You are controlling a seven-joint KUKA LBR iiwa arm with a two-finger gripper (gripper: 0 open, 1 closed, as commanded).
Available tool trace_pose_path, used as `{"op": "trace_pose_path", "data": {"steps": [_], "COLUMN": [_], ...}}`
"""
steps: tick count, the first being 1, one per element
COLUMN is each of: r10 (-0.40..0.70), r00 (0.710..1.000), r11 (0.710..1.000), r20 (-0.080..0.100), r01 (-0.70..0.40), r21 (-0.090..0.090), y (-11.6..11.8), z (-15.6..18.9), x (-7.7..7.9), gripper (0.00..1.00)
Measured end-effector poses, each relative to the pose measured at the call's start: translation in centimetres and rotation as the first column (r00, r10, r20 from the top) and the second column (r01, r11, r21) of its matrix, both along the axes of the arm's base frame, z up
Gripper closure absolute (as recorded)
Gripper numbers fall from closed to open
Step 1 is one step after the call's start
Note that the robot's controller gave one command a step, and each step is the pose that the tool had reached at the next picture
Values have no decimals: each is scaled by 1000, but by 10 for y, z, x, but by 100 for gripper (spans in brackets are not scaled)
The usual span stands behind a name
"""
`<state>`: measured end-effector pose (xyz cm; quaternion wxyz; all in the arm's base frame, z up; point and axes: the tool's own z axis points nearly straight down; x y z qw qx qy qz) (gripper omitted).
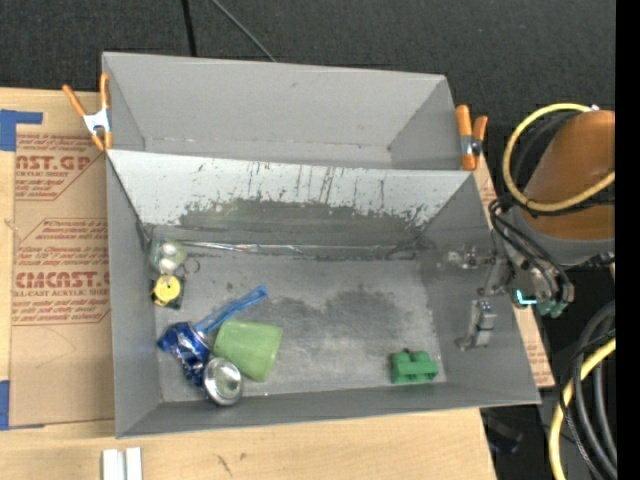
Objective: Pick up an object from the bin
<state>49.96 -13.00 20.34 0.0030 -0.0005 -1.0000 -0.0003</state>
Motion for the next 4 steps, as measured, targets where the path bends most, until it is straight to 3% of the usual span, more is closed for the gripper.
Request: {"op": "trace_pose_path", "data": {"steps": [1,2,3,4], "r10": [427,476,472,354], "r00": [904,879,882,935], "r11": [904,880,882,935], "r20": [3,21,4,16], "r01": [-427,-475,-472,-354], "r21": [2,-11,-1,-5], "y": [2,23,23,57], "z": [-115,-130,-131,10], "x": [-6,-15,-20,12], "gripper": [0,0,100,100]}}
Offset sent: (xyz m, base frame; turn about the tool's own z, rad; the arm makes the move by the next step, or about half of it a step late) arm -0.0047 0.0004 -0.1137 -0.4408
